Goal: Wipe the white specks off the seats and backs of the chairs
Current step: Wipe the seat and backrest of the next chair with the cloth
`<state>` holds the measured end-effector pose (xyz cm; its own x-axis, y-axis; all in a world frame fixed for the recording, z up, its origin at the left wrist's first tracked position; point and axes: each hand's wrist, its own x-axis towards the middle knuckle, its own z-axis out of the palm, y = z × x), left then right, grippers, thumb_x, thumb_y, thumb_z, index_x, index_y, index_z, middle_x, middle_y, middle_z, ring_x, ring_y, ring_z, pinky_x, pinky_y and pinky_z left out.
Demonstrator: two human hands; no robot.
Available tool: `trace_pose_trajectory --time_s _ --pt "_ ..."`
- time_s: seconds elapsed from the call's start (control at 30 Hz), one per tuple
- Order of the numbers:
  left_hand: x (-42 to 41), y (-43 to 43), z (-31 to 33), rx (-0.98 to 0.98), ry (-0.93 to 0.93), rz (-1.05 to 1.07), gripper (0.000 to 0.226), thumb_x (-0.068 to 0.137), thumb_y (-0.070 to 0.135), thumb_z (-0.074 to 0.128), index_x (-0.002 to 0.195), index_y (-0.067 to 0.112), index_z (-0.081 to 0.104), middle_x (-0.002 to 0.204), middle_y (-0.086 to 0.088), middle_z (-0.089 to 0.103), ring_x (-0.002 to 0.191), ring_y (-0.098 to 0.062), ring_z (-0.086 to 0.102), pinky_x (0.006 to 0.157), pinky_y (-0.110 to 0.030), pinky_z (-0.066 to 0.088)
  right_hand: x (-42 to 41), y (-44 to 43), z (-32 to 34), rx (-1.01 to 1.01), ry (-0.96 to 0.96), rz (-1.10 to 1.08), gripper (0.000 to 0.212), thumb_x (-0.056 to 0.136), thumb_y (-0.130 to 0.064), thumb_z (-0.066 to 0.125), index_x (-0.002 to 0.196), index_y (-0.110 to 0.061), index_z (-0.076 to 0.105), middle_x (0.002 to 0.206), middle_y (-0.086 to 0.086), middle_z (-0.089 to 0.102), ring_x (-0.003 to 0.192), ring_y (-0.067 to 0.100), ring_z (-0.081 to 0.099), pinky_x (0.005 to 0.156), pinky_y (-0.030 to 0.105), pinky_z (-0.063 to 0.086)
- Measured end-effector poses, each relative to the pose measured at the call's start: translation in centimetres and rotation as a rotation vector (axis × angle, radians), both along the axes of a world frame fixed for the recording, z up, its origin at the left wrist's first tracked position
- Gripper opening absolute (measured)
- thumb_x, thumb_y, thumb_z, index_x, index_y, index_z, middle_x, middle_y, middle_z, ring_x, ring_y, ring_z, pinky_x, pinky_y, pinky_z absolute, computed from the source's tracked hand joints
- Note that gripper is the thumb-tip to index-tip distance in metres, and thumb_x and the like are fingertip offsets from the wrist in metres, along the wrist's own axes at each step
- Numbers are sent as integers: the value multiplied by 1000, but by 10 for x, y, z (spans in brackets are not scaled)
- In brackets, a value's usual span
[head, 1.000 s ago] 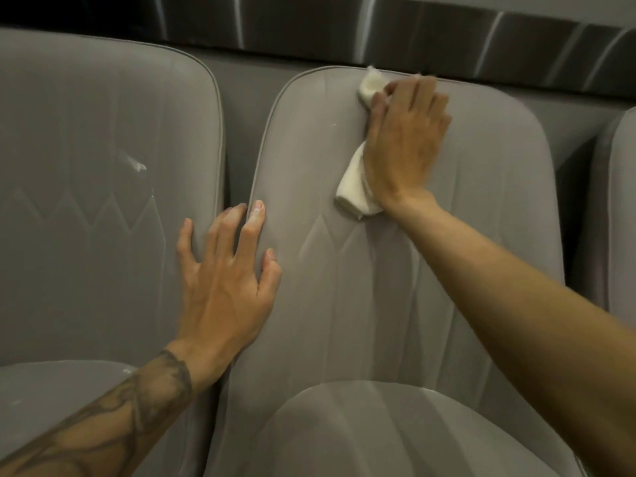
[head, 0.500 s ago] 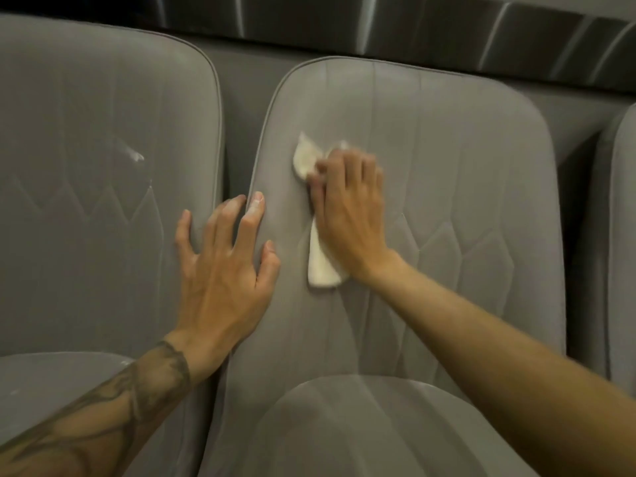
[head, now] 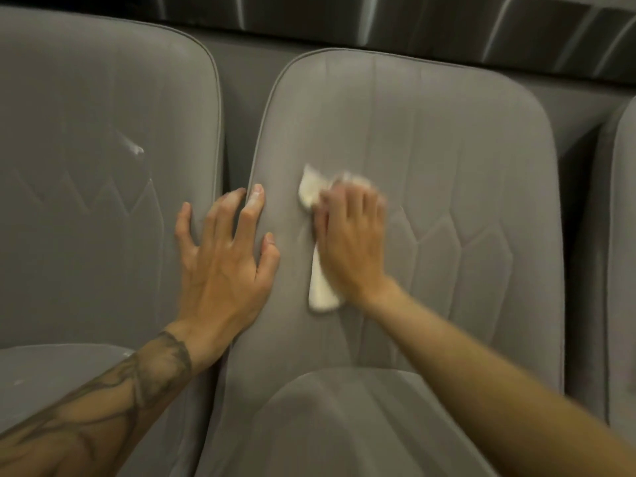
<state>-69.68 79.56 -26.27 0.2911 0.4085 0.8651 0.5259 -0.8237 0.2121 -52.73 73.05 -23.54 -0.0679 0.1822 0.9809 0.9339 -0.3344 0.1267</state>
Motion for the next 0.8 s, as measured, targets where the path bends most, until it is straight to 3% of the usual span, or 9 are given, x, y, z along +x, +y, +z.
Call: trace_pose_trajectory --time_s 0.07,0.13,0.3,0.37,0.43,0.53,0.63,0.7,0.8 --pt "0 -1 0 0 5 6 60 101 35 43 158 21 32 151 -7 44 143 -25 43 125 -61 9 -4 -15 -47 -145 -77 71 14 104 -25 49 109 -14 54 112 14 64 103 33 51 87 44 42" --pt "-1 -3 1 1 -4 3 60 100 34 44 157 21 33 151 -7 44 144 -24 43 125 -61 9 9 -21 -37 -193 -162 71 10 103 -26 50 107 -17 51 109 13 65 102 31 49 85 43 40" --pt "-1 -1 1 -6 -13 -11 59 100 35 43 157 23 33 150 -5 44 143 -23 43 126 -59 7 36 10 93 172 -40 -168 22 101 -30 51 102 -10 60 109 15 62 95 33 53 80 42 39" --pt "-1 0 0 -4 -12 -12 59 100 36 43 157 23 33 151 -5 44 143 -23 42 126 -59 7 29 15 91 214 30 -174 22 101 -30 50 106 -10 60 113 14 62 98 31 50 82 42 38" --pt "-1 0 0 -2 -10 -10 59 100 36 43 157 23 33 151 -6 44 143 -23 42 126 -59 8 17 10 43 141 -12 -93 21 103 -27 49 111 -9 56 115 18 60 101 33 47 85 44 38" --pt "0 0 0 4 -3 3 60 100 36 43 157 22 33 152 -6 44 144 -24 42 126 -60 9 9 -20 -55 -198 -148 61 15 104 -26 50 109 -13 54 116 14 57 103 34 51 88 46 42" --pt "0 -2 1 4 -17 -1 60 100 35 44 157 21 34 151 -7 45 143 -24 43 126 -60 9 38 -46 -63 -360 -303 45 16 97 -20 61 113 -15 63 117 10 58 106 33 54 91 42 40" --pt "1 -2 1 6 -23 -6 60 100 35 44 157 21 34 150 -6 45 143 -24 43 126 -59 9 63 -43 -13 -243 -343 -61 16 96 -16 60 111 -13 57 114 15 53 102 34 50 87 43 35" --pt "1 2 -1 6 -33 -9 59 100 36 43 157 23 34 150 -6 45 142 -24 43 126 -58 8 84 -30 74 106 -172 -248 16 104 -26 47 104 -12 53 108 17 58 98 31 43 81 42 34"
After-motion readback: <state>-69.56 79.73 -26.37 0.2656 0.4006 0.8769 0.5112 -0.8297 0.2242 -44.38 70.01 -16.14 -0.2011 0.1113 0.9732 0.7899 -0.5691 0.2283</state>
